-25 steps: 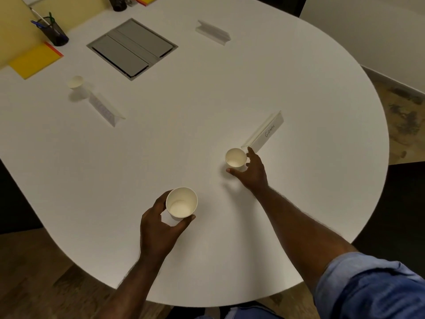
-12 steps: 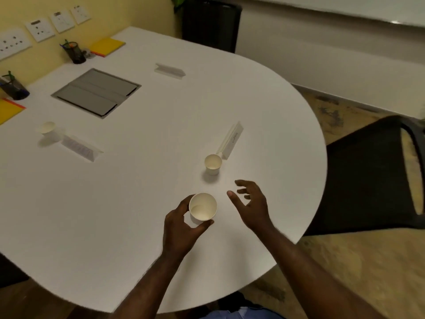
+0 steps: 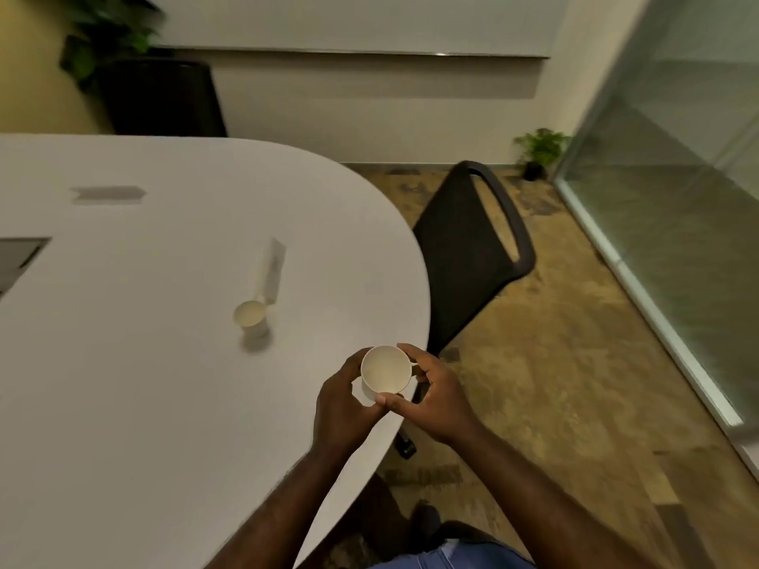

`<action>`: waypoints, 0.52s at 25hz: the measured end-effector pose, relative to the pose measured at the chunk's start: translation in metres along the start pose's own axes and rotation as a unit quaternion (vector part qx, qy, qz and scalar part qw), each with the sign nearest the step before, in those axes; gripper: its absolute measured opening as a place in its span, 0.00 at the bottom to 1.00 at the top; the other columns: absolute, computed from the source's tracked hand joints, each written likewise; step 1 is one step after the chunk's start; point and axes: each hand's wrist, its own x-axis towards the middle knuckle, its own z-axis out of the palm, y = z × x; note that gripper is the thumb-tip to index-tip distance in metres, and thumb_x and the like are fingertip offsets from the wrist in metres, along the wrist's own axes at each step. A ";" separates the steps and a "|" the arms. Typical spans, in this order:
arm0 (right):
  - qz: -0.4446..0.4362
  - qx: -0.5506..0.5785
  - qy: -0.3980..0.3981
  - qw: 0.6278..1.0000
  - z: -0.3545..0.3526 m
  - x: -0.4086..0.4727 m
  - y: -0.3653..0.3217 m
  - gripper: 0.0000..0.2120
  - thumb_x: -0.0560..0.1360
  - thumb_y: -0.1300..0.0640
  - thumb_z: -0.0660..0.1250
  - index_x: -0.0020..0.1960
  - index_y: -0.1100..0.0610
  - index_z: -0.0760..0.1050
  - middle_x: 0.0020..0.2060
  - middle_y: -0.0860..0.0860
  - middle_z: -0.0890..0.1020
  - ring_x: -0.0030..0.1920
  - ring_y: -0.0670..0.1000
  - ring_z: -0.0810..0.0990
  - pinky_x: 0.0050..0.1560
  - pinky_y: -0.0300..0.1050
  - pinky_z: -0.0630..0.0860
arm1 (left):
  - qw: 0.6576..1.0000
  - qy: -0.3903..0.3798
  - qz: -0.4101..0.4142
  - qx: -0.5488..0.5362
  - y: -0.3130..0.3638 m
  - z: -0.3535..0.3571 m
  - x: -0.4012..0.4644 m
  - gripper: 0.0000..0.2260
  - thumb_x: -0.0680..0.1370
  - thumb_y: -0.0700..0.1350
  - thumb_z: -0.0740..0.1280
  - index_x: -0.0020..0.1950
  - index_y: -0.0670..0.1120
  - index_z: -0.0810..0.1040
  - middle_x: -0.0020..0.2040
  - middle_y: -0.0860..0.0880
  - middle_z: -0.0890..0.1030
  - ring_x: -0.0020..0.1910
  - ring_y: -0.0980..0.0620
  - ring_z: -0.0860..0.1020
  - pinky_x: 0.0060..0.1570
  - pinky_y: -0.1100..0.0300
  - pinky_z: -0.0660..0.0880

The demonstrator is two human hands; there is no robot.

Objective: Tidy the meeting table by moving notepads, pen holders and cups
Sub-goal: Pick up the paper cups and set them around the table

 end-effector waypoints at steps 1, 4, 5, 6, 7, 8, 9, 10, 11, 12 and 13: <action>0.009 0.002 0.021 1.000 -0.014 -0.005 0.006 0.40 0.60 0.30 0.74 0.69 0.37 0.66 0.61 0.34 0.73 0.58 0.34 0.73 0.54 0.29 0.72 | 1.000 -0.022 0.010 -0.005 0.007 0.014 0.005 0.30 0.65 0.58 0.77 0.64 0.58 0.72 0.58 0.64 0.79 0.58 0.62 0.76 0.54 0.71 0.73; 0.031 0.006 0.084 0.996 -0.056 -0.016 0.026 0.41 0.59 0.32 0.76 0.69 0.38 0.67 0.61 0.35 0.75 0.60 0.36 0.74 0.55 0.29 0.72 | 0.996 -0.081 0.035 -0.030 0.031 0.059 0.021 0.29 0.65 0.57 0.76 0.64 0.58 0.73 0.59 0.64 0.78 0.59 0.62 0.76 0.54 0.72 0.72; 0.039 0.007 0.107 0.994 -0.072 -0.019 0.035 0.41 0.59 0.32 0.75 0.69 0.40 0.68 0.61 0.36 0.76 0.60 0.37 0.75 0.56 0.31 0.73 | 0.993 -0.100 0.041 -0.037 0.039 0.078 0.027 0.29 0.64 0.57 0.75 0.64 0.57 0.73 0.59 0.63 0.79 0.59 0.62 0.76 0.53 0.73 0.72; 0.043 0.004 0.127 0.991 -0.088 -0.022 0.044 0.42 0.59 0.31 0.75 0.69 0.41 0.68 0.61 0.36 0.76 0.60 0.37 0.75 0.56 0.33 0.74 | 0.991 -0.116 0.047 -0.043 0.047 0.097 0.032 0.29 0.64 0.57 0.75 0.64 0.58 0.73 0.59 0.64 0.78 0.59 0.63 0.76 0.52 0.74 0.72; 0.047 0.000 0.143 0.989 -0.105 -0.023 0.053 0.42 0.59 0.31 0.75 0.69 0.42 0.68 0.61 0.36 0.76 0.60 0.38 0.75 0.56 0.33 0.74 | 0.989 -0.131 0.055 -0.044 0.056 0.116 0.038 0.29 0.64 0.57 0.75 0.64 0.58 0.73 0.59 0.65 0.78 0.58 0.64 0.76 0.51 0.75 0.72; 0.054 -0.002 0.159 0.986 -0.123 -0.025 0.064 0.42 0.59 0.31 0.75 0.69 0.43 0.69 0.61 0.37 0.76 0.60 0.38 0.75 0.56 0.33 0.74 | 0.986 -0.147 0.065 -0.042 0.065 0.136 0.044 0.29 0.64 0.56 0.76 0.64 0.58 0.73 0.58 0.67 0.78 0.58 0.65 0.76 0.51 0.74 0.72; 0.062 -0.002 0.172 0.983 -0.142 -0.026 0.075 0.43 0.58 0.32 0.76 0.69 0.44 0.69 0.61 0.38 0.77 0.60 0.38 0.75 0.56 0.33 0.74 | 0.984 -0.160 0.072 -0.038 0.073 0.157 0.050 0.29 0.64 0.56 0.77 0.64 0.58 0.73 0.57 0.67 0.77 0.57 0.65 0.76 0.50 0.73 0.73; 0.070 0.001 0.185 0.980 -0.163 -0.027 0.089 0.43 0.58 0.32 0.76 0.69 0.44 0.70 0.61 0.38 0.77 0.59 0.38 0.75 0.56 0.31 0.73 | 0.982 -0.170 0.076 -0.035 0.082 0.181 0.057 0.29 0.64 0.55 0.78 0.63 0.58 0.73 0.56 0.67 0.78 0.57 0.64 0.77 0.50 0.72 0.73; 0.075 0.001 0.196 0.978 -0.184 -0.026 0.101 0.43 0.58 0.32 0.76 0.69 0.44 0.70 0.61 0.38 0.77 0.59 0.37 0.75 0.55 0.29 0.72 | 0.981 -0.176 0.077 -0.033 0.090 0.204 0.063 0.29 0.64 0.53 0.79 0.63 0.58 0.73 0.55 0.66 0.78 0.56 0.64 0.77 0.51 0.69 0.75; 0.078 -0.001 0.203 0.976 -0.204 -0.025 0.113 0.43 0.57 0.32 0.76 0.69 0.44 0.70 0.61 0.38 0.77 0.58 0.37 0.75 0.54 0.27 0.70 | 0.980 -0.179 0.076 -0.033 0.098 0.226 0.071 0.29 0.64 0.52 0.79 0.63 0.58 0.74 0.55 0.65 0.79 0.56 0.63 0.77 0.52 0.66 0.75; 0.082 -0.002 0.208 0.975 -0.226 -0.022 0.125 0.43 0.57 0.32 0.75 0.69 0.43 0.69 0.61 0.38 0.76 0.58 0.36 0.75 0.53 0.26 0.70 | 0.980 -0.182 0.075 -0.034 0.107 0.250 0.078 0.30 0.64 0.52 0.79 0.63 0.57 0.74 0.56 0.63 0.79 0.56 0.63 0.77 0.53 0.64 0.76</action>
